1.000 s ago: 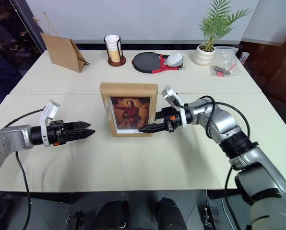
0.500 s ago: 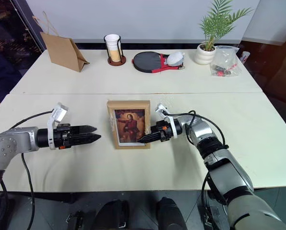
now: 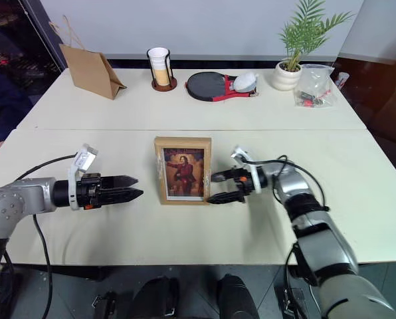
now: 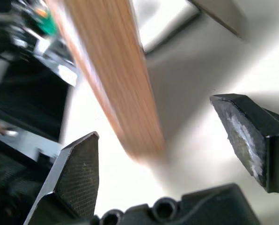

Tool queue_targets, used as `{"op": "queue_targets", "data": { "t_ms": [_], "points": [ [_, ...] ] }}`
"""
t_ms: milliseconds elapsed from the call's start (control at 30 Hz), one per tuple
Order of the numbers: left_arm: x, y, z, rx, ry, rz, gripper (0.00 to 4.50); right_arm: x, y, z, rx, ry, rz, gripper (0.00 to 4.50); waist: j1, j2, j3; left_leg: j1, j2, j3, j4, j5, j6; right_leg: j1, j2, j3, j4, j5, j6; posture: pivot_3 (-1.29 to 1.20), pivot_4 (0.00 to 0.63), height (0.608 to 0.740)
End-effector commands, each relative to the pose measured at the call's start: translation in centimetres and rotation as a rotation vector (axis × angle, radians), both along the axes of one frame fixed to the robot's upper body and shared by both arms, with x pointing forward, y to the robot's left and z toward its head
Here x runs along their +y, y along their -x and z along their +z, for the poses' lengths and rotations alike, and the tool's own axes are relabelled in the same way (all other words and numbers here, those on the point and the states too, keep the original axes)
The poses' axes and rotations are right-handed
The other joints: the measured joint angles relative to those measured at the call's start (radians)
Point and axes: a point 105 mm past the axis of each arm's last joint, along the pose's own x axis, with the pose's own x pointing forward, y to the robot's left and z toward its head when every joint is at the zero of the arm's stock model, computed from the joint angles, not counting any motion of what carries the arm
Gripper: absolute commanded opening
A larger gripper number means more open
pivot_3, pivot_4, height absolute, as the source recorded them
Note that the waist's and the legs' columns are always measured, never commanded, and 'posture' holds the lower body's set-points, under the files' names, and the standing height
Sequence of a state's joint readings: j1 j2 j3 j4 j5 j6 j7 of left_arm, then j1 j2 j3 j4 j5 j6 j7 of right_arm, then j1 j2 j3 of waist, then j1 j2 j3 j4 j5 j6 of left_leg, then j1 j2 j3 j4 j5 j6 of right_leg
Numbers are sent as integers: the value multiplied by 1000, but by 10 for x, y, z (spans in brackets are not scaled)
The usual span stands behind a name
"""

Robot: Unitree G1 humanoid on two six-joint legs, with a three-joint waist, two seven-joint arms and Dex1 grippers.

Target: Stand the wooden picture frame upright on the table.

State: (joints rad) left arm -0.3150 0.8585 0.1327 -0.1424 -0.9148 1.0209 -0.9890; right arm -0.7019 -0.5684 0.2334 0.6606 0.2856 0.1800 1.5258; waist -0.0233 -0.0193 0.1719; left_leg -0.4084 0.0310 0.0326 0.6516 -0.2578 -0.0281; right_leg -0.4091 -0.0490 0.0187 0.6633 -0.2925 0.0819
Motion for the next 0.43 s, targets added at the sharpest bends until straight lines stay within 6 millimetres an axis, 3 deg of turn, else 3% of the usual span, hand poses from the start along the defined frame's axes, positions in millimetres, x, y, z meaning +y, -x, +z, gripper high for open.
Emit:
{"op": "queue_targets", "data": {
  "t_ms": [33, 167, 433],
  "points": [
    [-1, 6, 7, -53, 4, -33, 4500, -27, 8, 36, -116, -3, -80, 4458, 6, 0, 0, 0, 0, 0, 0, 0, 0, 0, 0, 0, 0, 0, 0, 0, 150, 740],
    [3, 4, 14, -86, 23, -22, 4500, -45, 32, 69, -227, 37, -173, 4458, 5, 1, 0, 1, 1, 1, -1, 0, 0, 0, 1, 1, 0, 0, 0, 0, 150, 740],
    [10, 4, 22, -202, -33, -28, 4500, -54, 69, 115, -330, 56, -321, 4458, 11, 1, 0, 2, 1, 1, 0, 0, 0, 1, 2, 2, 0, 0, -1, 0, 150, 740]
  ]
}}
